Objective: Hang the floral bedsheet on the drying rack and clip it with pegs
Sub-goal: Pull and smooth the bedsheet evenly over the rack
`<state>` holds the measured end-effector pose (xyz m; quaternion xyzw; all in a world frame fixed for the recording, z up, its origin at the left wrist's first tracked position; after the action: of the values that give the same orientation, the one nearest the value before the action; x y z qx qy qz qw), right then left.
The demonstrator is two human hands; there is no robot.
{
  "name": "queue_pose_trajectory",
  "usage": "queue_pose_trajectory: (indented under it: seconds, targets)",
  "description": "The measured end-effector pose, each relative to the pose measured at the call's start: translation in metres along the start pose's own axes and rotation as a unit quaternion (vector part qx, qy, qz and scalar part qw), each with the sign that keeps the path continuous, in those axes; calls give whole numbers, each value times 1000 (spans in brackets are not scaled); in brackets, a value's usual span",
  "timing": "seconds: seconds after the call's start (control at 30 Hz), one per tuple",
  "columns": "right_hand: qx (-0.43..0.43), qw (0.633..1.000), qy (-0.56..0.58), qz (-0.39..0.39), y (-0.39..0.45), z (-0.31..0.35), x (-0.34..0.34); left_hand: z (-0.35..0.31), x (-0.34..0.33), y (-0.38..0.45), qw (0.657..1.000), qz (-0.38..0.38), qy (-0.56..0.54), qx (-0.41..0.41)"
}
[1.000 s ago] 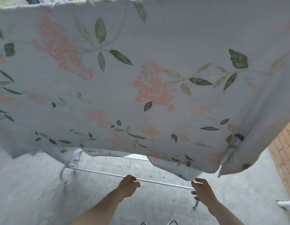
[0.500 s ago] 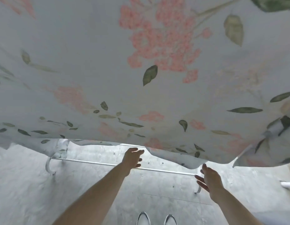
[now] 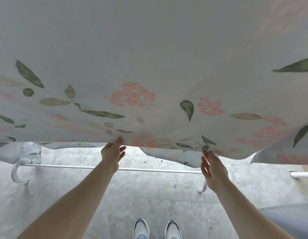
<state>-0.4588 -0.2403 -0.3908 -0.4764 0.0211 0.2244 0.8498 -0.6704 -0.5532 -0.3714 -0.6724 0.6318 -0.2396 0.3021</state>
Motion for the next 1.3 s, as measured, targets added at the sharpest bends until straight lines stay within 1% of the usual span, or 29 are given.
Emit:
queue_pose_trajectory:
  seconds: [0.1,0.2,0.37,0.57,0.77,0.87,1.0,1.07,1.17,1.3]
  targets:
    - [24,997,-39,-59,2,-4,13,16,2,4,999,-30,27,-13]
    - [34,992,-77,-95,5,-7,21,25,1,10,998,-48,39,-20]
    - [23,983,-131,-125,31,-25,37,47,-5,30,996,-73,57,-19]
    - [19,977,-147,-153,70,-41,48,77,1,53,993,-87,82,-5]
    - [3,976,-149,-159,101,-82,58,103,15,80,990,-103,95,6]
    - [-11,978,-145,-147,111,-101,55,106,23,96,990,-110,92,12]
    - [-13,980,-137,-147,117,-111,54,112,28,109,991,-94,94,21]
    - [-21,979,-141,-148,115,-112,58,120,28,108,993,-79,84,37]
    - [-50,977,-162,-129,102,-112,54,127,35,97,994,-68,65,62]
    - [-72,968,-221,-92,65,-107,34,127,50,58,988,-40,101,112]
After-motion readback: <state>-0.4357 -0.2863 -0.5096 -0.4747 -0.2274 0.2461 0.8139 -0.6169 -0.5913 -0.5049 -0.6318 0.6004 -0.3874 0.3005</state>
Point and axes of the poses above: each hand's wrist, its own y-axis towards the middle knuckle, its own x-axis out of the back of the hand, z = x × y, the point moved 5 cm from there along y, towards the middle knuckle, and after that the axes turned 8 degrees about z, right-handed, at the moved point
